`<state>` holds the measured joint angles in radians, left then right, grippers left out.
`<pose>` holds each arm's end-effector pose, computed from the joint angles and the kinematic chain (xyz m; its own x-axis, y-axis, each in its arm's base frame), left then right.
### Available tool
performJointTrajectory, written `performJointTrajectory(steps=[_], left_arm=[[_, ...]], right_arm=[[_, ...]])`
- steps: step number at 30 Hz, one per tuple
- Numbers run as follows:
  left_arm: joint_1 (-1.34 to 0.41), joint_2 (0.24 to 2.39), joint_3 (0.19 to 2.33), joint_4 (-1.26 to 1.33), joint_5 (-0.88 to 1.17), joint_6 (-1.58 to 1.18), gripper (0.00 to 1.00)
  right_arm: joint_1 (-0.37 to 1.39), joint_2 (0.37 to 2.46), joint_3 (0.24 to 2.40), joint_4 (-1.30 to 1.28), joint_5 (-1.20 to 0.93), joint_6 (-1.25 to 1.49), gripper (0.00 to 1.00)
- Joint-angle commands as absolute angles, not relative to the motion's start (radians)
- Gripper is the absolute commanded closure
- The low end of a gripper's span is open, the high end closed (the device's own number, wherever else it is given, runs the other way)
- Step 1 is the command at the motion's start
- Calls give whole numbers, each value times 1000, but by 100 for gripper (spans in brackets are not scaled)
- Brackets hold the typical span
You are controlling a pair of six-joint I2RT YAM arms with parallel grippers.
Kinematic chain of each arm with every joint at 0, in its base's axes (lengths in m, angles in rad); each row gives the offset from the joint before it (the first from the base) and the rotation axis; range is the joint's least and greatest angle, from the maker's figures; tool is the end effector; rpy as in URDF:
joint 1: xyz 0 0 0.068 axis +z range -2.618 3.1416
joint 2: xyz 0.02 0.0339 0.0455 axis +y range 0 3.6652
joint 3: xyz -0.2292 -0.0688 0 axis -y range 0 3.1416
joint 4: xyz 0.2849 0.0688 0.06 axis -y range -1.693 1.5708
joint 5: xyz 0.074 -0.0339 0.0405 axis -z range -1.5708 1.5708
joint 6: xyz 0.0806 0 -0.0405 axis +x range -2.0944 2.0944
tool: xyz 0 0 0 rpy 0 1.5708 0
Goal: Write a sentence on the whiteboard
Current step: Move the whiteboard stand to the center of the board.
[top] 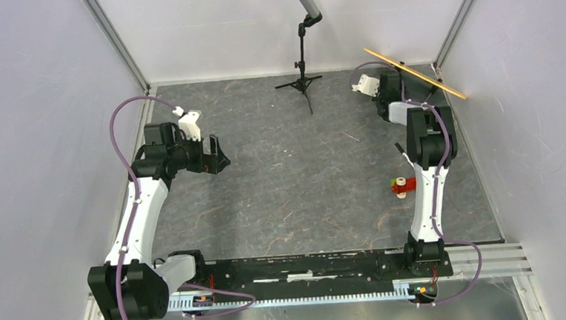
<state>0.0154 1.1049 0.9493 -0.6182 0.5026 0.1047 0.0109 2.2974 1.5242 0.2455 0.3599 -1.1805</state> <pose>0.3118 -0.0340 0.2323 -0.6604 0.0814 -0.7465 0.4022 0.8778 -0.2600 0.5475 -0.0224 0.0535 -0.4635 -0.8706 -0.1647 -0.3538 0.3523 -0.8665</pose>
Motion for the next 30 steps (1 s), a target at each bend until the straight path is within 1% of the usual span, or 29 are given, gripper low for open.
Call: performJointTrajectory(steps=[1, 10, 16, 25, 30], left_arm=[[12, 1102, 947, -593, 491, 109, 0], [12, 1119, 942, -594, 512, 109, 0], [12, 1134, 942, -592, 517, 106, 0], [12, 1143, 941, -592, 512, 105, 0], [12, 1153, 939, -584, 511, 105, 0]], right_arm=[[-25, 2352, 1609, 327, 389, -1225, 88], [-55, 2412, 1667, 335, 352, -1259, 93], [-66, 2449, 1680, 374, 352, -1287, 94], [-87, 2521, 1777, 386, 351, -1305, 96], [-92, 2539, 1776, 400, 335, -1325, 96]])
